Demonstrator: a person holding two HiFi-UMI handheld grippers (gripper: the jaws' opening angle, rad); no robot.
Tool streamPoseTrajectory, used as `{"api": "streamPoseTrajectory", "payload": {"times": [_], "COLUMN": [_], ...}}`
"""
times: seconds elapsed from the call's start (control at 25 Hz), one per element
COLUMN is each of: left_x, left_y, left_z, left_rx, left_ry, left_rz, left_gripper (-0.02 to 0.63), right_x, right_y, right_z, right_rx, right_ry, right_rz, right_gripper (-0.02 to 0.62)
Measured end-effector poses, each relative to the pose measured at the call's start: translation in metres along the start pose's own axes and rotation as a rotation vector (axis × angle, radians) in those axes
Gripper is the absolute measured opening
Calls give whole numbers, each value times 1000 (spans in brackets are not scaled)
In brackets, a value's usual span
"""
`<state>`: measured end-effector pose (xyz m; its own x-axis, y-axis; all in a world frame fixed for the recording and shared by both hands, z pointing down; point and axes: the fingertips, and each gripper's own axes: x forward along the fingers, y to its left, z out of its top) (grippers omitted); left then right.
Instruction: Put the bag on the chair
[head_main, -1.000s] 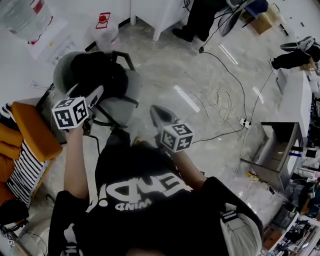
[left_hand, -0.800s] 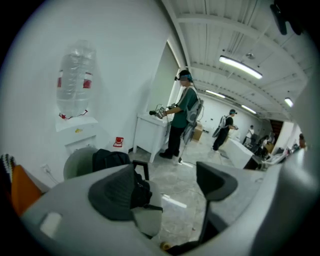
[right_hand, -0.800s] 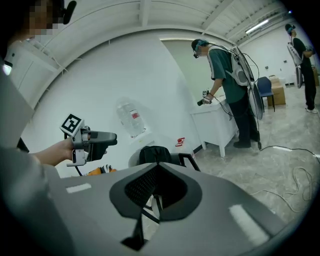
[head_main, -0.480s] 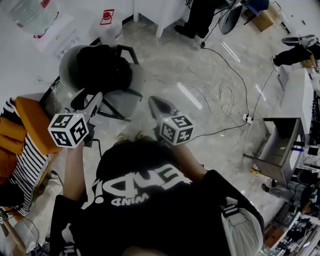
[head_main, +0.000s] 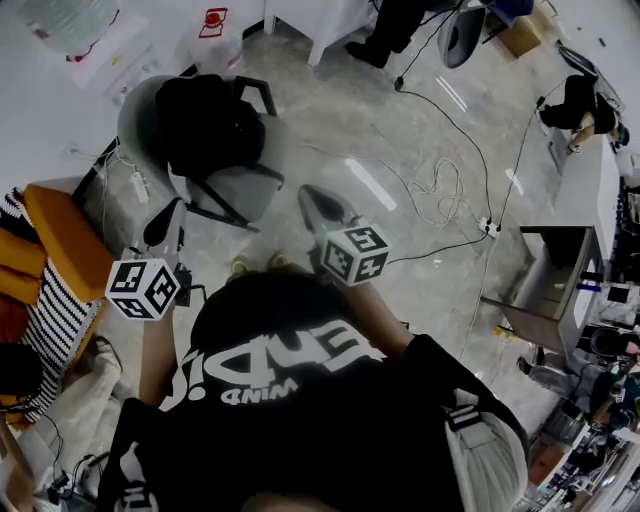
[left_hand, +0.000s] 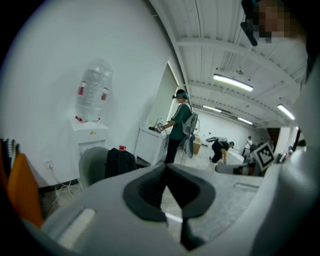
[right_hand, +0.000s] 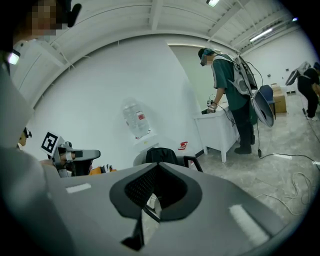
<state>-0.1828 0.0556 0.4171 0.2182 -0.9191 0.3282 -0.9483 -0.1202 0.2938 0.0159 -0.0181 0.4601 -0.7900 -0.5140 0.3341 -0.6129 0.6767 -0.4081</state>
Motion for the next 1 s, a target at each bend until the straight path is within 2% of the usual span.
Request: {"api": "streamPoseTrajectory", "payload": {"times": [0.44,1.0], "left_x": [-6,-15], "left_y": [10,22], "left_z": [-23,-31], "left_rx": [36,10], "left_ry": [-68,-72], "left_rz": [32,72], "left_gripper": [2,2], "right_x": [-2,5], "right_y": [6,17], "right_z": [-12,-20], "right_rx": [-44,-70], "right_ry": [-23,3], "right_rz": [-8,2], "right_gripper": [2,2]}}
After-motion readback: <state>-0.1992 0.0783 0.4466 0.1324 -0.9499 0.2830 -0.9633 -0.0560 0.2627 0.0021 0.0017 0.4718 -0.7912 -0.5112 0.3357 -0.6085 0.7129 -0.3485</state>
